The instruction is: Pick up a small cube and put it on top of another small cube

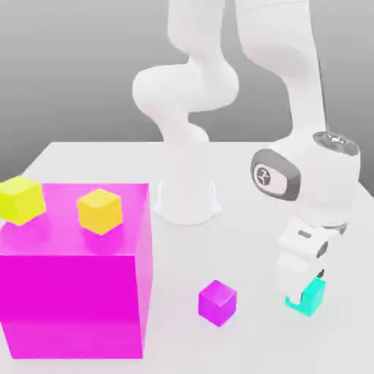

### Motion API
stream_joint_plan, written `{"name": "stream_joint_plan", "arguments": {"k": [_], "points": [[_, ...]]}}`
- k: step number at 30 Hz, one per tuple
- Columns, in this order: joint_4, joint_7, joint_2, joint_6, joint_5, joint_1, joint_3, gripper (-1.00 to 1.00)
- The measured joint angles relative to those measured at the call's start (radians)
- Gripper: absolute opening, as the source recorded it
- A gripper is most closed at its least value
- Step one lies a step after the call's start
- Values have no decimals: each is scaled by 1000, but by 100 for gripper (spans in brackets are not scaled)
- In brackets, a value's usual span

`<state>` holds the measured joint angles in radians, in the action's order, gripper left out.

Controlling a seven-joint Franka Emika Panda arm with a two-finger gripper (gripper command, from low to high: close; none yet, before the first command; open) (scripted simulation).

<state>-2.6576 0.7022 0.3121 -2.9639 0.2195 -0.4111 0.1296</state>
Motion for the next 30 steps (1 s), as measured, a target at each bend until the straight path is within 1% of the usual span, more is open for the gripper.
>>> {"name": "stream_joint_plan", "arguments": {"k": [5,9,11,14,16,19,21,26,27,30], "points": [[1,5,8,-7,6,-5,-6,-100],[-23,-61,-112,88,-81,44,63,-100],[-38,-97,-183,144,-133,56,79,-100],[-76,-86,-280,201,-181,138,36,-100],[-103,-64,-343,235,-203,226,11,-100],[-146,-25,-435,284,-231,282,-38,-100],[-161,-7,-437,271,-235,307,-59,-100],[-160,19,-281,115,-209,316,-75,-100],[-159,21,-254,89,-206,315,-75,100],[-159,21,-254,89,-206,315,-75,100]]}}
